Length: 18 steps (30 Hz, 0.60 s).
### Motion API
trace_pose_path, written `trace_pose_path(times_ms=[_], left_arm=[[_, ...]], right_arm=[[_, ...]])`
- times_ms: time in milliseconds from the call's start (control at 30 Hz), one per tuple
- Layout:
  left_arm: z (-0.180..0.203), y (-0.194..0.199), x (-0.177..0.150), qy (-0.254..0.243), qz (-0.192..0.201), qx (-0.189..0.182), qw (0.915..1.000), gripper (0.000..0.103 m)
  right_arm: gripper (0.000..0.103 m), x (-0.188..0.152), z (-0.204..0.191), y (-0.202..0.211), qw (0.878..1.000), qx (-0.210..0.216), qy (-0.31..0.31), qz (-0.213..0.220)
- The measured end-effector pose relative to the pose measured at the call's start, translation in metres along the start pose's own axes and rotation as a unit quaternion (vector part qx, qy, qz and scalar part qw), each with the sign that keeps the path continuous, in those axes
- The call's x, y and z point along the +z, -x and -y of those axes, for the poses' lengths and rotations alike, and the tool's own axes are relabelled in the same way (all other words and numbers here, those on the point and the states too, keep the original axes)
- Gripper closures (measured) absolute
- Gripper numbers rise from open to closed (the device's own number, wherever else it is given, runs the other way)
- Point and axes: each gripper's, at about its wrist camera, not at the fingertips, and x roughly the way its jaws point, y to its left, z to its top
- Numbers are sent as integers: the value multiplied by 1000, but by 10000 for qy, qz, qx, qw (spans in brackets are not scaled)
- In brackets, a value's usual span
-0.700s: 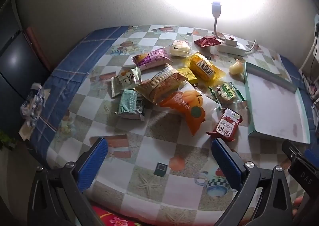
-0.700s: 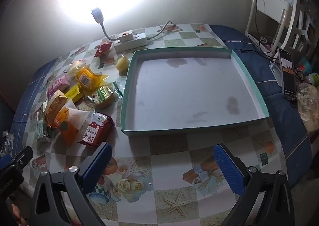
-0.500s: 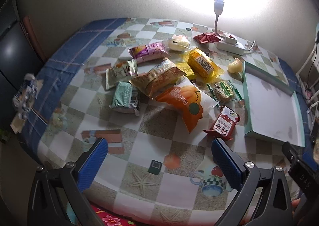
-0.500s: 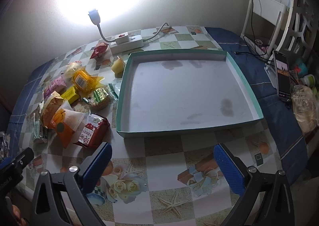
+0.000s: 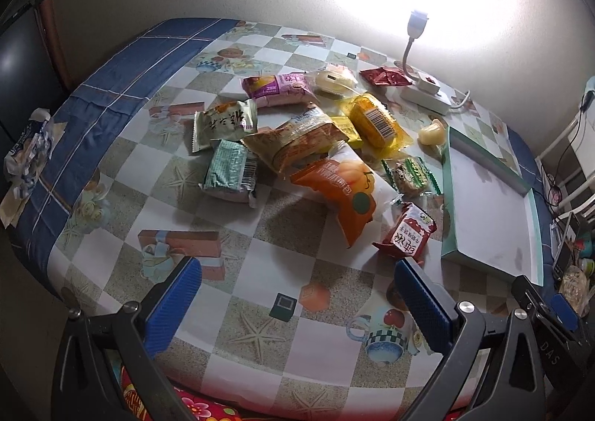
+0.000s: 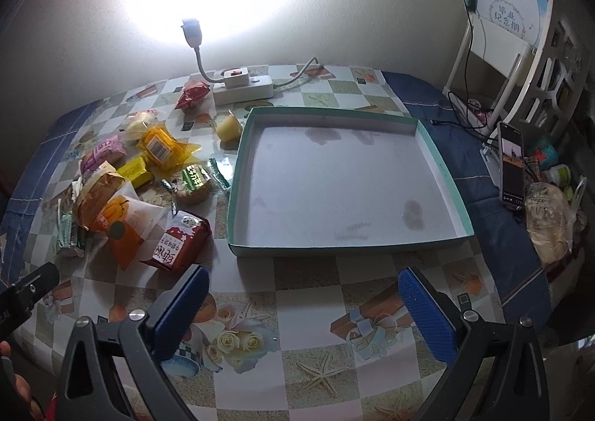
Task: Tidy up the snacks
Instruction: 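Move right gripper toward red-white milk biscuit pack while left approaches green striped pack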
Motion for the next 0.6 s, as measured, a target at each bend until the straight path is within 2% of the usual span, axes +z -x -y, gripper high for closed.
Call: trace_pose_path(times_ms=[133,600], left_arm=[[-5,3,1,-36,65,70,9999,0],[-39,13,1,286,139,-510,9982,0]], right_arm=[[0,-1,-9,5,10000,-26,48,63],[0,-4,-42,39,9975,-491,352,363]])
